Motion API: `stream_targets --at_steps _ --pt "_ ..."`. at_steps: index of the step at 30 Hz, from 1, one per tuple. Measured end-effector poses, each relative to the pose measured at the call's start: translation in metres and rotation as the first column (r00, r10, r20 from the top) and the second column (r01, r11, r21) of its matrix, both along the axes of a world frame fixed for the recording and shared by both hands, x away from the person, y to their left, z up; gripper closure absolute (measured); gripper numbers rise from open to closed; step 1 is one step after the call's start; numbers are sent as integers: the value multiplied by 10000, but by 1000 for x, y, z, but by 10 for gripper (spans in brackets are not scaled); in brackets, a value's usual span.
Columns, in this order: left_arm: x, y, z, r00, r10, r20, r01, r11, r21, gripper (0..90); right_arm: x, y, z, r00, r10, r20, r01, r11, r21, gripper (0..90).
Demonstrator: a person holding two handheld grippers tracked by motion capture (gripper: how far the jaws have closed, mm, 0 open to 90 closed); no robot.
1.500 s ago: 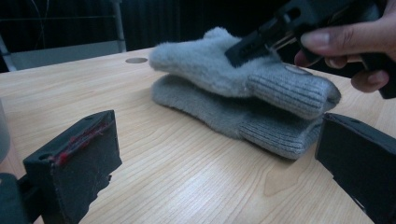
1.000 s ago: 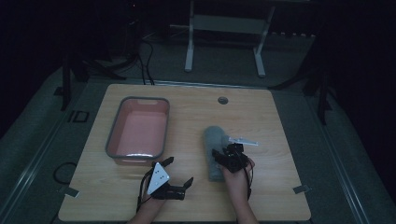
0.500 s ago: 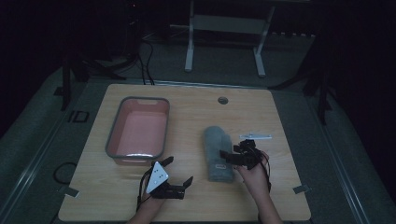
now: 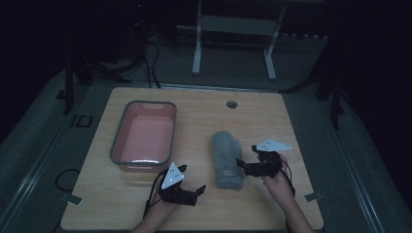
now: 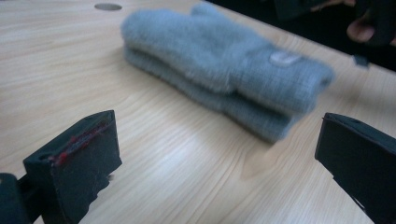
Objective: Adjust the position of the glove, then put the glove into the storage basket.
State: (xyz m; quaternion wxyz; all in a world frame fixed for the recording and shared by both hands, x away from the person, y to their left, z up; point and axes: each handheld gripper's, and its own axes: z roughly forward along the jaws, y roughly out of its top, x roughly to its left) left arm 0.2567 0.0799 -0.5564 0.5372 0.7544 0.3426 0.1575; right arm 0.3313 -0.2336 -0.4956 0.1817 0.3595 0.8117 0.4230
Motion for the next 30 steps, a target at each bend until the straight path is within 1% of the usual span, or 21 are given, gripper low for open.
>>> stream_targets --at_steps 2,3,5,6,7,10,12,13,14,15,16,17,18,19,20,21,22,23,24,26,30 --pt "3 -4 5 10000 -20 -56 20 10000 74 2 0 -4 2 9995 127 303 -127 9999 -1 152" --pt "5 -7 8 9998 -63 -164 63 10000 -5 2 1 -6 3 9996 107 259 -110 9999 126 154" --pt "11 -10 14 9987 -226 -465 213 9993 -292 2 3 -11 6 9997 82 -239 -72 9992 401 154" --pt "11 -10 14 9987 -226 -465 213 9993 -292 2 3 -11 6 9997 82 -239 -72 9992 401 154" --pt "19 -16 20 9967 -240 -770 219 9994 -281 2 3 -13 8 9977 -86 -675 129 9979 627 137" --pt "30 -23 27 9941 -342 -1034 319 9992 -241 2 5 -12 10 9952 -115 -969 185 9972 719 125" --pt "36 -30 32 9939 -280 -1068 278 9996 -35 2 6 -8 12 9963 -90 -851 151 9973 714 126" --pt "41 -33 34 9941 -248 -1056 258 9996 80 2 7 -6 13 9958 -65 -918 126 9978 656 128" --pt "41 -33 34 9941 -248 -1056 258 9996 80 2 7 -6 13 9958 -65 -918 126 9978 656 128" --pt "47 -36 34 9928 -219 -1176 238 9996 151 2 9 -3 12 9958 -168 -896 223 9979 606 158" --pt "55 -39 34 9899 -82 -1414 116 9997 235 2 14 1 10 9939 -145 -1089 213 9979 615 188" --pt "60 -41 33 9877 -124 -1562 159 9996 211 2 16 2 9 9927 -228 -1187 303 9976 615 245" --pt "64 -42 32 9847 -71 -1742 104 9998 181 3 17 4 8 9909 -336 -1301 422 9971 641 341" --pt "64 -42 32 9847 -71 -1742 104 9998 181 16 17 4 8 9909 -336 -1301 422 9971 641 341" --pt "72 -45 30 9821 -28 -1885 57 9999 153 16 19 4 5 9897 -407 -1371 518 9956 780 347" --pt "75 -47 30 9812 42 -1930 -2 9998 211 63 24 3 0 9831 -573 -1737 783 9901 1163 405" --pt "79 -49 29 9798 -16 -1998 66 9997 247 63 25 4 -3 9792 -660 -1916 903 9886 1209 414" --pt "83 -51 28 9760 -131 -2174 218 9990 380 65 26 4 -7 9768 -768 -1999 1015 9880 1165 440" --pt "86 -53 27 9726 -61 -2325 188 9984 524 78 26 6 -11 9750 -847 -2056 1079 9887 1042 440" --pt "91 -57 24 9684 50 -2493 112 9979 637 122 27 9 -21 9683 -873 -2339 1075 9914 748 407" --pt "98 -65 17 9586 63 -2848 232 9947 1001 141 28 12 -36 9542 -977 -2828 1140 9926 416 341"
